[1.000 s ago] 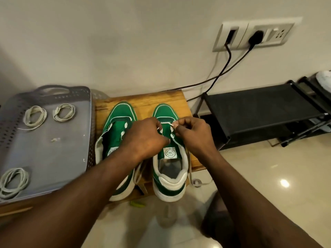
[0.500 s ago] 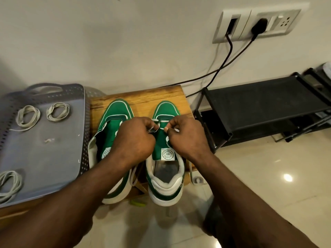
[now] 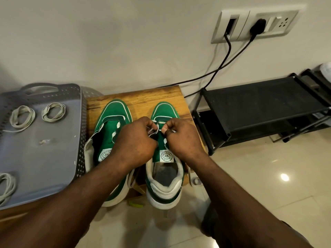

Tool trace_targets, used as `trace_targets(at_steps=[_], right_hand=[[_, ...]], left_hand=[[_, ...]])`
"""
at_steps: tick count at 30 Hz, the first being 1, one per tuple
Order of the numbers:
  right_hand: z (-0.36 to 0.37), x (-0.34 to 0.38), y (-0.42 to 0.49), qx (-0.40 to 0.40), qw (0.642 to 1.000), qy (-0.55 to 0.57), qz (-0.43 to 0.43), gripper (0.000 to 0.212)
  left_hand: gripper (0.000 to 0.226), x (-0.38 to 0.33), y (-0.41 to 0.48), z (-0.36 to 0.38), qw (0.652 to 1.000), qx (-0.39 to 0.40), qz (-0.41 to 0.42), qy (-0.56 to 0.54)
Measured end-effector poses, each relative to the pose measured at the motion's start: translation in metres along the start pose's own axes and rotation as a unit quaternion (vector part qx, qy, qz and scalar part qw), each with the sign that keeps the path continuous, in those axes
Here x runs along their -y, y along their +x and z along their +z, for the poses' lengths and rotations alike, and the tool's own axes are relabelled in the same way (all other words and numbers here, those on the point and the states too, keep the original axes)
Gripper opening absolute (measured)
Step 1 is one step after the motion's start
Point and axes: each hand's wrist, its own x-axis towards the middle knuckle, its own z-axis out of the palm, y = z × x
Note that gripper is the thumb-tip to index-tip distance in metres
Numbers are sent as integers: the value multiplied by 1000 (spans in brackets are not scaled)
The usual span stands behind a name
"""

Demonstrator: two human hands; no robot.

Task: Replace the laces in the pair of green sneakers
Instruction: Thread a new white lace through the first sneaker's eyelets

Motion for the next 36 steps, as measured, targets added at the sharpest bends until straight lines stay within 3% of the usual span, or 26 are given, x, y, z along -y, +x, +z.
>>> trace_targets(at_steps=[9,16,21,26,33,36], right_hand=[[9,1,0,-20,998,-64,4,32],[12,-2,-1,-46,998,-27,-36,37],[5,-2,-1,-55,991,-100,-72,17],[-6,1,-1,-19,990,-112,-79,15],[-16,-2,-2,-15,973,-213,-91,5],[-10,-3,-1,-14,985,-150,-82,9]], left_hand=[[40,-1,-4,-5,998,5,-37,-57],[42,-4,-4,-6,997,4,-43,-67],[44,-5,-5,-6,995,29,-39,-84],[47,-6,-2,-5,996,29,-42,-71],[33,-8,0,-1,999,30,-21,-32],[32,-8,1,-2,999,35,-9,-15]])
